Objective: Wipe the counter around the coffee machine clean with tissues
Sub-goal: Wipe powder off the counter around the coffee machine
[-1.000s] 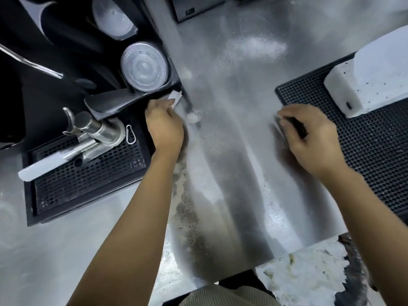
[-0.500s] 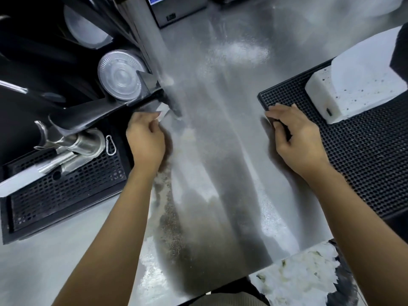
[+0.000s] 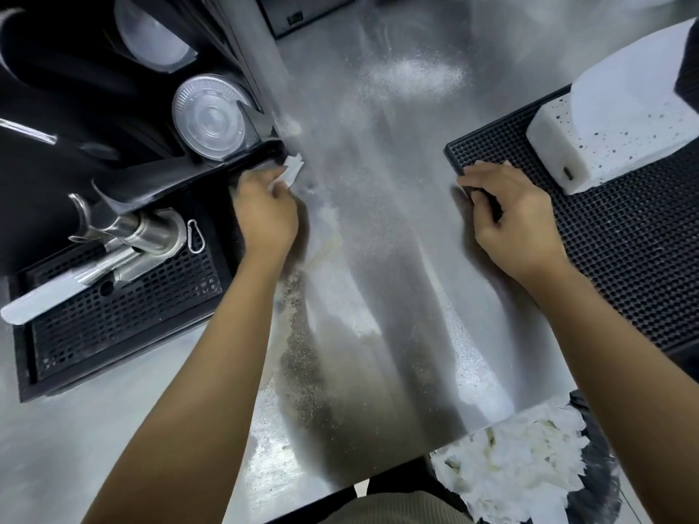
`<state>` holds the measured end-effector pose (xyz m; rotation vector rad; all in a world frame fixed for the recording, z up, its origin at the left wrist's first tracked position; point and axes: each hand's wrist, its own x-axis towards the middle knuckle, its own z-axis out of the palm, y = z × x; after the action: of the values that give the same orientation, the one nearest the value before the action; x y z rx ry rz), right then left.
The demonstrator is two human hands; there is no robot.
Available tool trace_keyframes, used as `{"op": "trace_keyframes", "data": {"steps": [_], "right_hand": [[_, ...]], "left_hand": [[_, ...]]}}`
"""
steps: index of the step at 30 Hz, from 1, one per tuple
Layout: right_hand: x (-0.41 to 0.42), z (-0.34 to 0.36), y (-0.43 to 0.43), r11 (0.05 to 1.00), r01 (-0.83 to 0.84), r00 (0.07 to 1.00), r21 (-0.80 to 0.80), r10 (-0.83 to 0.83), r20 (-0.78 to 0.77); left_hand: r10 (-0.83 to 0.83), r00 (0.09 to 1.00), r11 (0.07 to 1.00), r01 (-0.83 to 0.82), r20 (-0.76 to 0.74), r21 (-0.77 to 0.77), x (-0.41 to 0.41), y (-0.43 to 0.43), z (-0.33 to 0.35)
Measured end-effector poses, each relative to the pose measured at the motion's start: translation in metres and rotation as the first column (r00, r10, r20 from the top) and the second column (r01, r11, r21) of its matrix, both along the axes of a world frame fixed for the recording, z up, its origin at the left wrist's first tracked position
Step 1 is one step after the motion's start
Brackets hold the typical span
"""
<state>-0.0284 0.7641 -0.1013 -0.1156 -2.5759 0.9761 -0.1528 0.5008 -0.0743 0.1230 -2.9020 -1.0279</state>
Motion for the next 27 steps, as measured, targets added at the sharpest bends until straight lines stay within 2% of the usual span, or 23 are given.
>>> {"op": "trace_keyframes", "data": {"steps": [5, 8, 10, 13, 14, 17, 20, 23, 27], "right_hand": [[-0.001, 0.001, -0.001, 1.000, 0.011, 1.000, -0.010, -0.011, -0.009], [0.000, 0.001, -0.001, 1.000, 0.014, 1.000, 0.003, -0.014, -0.010], [0.000, 0.002, 0.000, 1.000, 0.018, 1.000, 0.011, -0.018, 0.000], [0.000, 0.004, -0.001, 1.000, -0.001, 1.000, 0.012, 0.001, 0.016], [0.000, 0.005, -0.001, 1.000, 0.002, 1.000, 0.009, -0.002, 0.016], [0.000, 0.007, -0.002, 1.000, 0.003, 1.000, 0.010, -0.003, 0.017], [0.001, 0.008, -0.002, 1.000, 0.009, 1.000, 0.024, -0.010, 0.030], [0.002, 0.010, -0.004, 1.000, 0.008, 0.999, 0.022, -0.008, 0.034], [0.005, 0.014, -0.006, 1.000, 0.024, 0.998, 0.001, -0.024, 0.060]], "left_hand": [[-0.251, 0.964, 0.968, 0.252, -0.083, -0.002, 0.050, 0.009, -0.003], [-0.368, 0.930, 0.928, 0.366, 0.017, 0.065, 0.092, -0.001, 0.006], [-0.374, 0.922, 0.923, 0.360, 0.096, 0.138, 0.088, -0.006, 0.016], [-0.234, 0.971, 0.964, 0.225, 0.047, 0.144, 0.044, -0.006, 0.026], [-0.225, 0.974, 0.968, 0.220, 0.031, 0.123, 0.030, -0.004, 0.026], [-0.334, 0.942, 0.941, 0.335, 0.025, -0.044, 0.018, 0.001, 0.014], [-0.403, 0.915, 0.913, 0.400, -0.024, -0.085, 0.047, -0.003, 0.005], [-0.435, 0.897, 0.900, 0.436, -0.078, 0.000, 0.099, -0.017, 0.005], [-0.477, 0.879, 0.873, 0.477, -0.025, 0.102, 0.140, -0.044, 0.013]]}}
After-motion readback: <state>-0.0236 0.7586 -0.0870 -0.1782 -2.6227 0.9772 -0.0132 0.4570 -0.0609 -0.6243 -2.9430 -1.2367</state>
